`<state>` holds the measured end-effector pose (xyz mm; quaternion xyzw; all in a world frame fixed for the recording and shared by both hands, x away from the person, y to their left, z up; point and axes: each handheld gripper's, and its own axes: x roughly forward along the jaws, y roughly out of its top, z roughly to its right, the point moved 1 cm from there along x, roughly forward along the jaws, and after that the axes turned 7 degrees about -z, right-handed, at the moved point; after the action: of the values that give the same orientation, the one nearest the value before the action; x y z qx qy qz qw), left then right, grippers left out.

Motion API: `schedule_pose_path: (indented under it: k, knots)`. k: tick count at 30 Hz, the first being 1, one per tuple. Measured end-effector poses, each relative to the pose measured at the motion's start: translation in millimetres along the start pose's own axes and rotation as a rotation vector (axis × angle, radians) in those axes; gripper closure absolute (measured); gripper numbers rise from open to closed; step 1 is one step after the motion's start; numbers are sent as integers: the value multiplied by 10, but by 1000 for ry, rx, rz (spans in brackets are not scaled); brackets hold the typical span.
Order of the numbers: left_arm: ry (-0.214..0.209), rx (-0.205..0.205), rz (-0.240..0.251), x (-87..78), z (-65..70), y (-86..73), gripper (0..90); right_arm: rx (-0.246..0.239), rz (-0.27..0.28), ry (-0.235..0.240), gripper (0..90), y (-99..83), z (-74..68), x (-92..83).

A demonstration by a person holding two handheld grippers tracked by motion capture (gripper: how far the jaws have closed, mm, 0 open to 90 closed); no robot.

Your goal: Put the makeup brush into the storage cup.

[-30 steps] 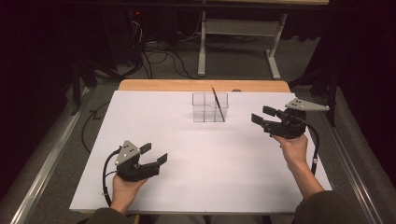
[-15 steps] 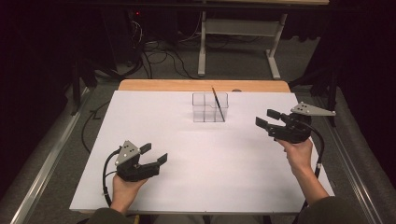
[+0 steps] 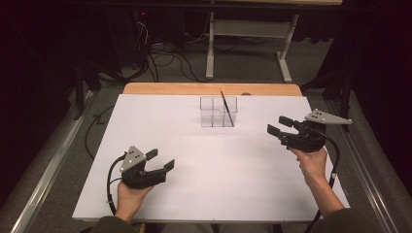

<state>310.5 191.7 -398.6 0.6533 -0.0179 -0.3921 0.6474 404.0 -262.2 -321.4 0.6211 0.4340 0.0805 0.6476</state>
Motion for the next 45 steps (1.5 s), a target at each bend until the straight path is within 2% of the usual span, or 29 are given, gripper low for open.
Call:
schedule_pose_path:
  k: [24, 45]
  knots:
    - [0, -4, 2, -3, -1, -2, 264, 6, 14, 6, 362, -133, -19, -107]
    - [1, -3, 1, -5, -1, -3, 264, 2, 6, 20, 360, -253, -84, -138]
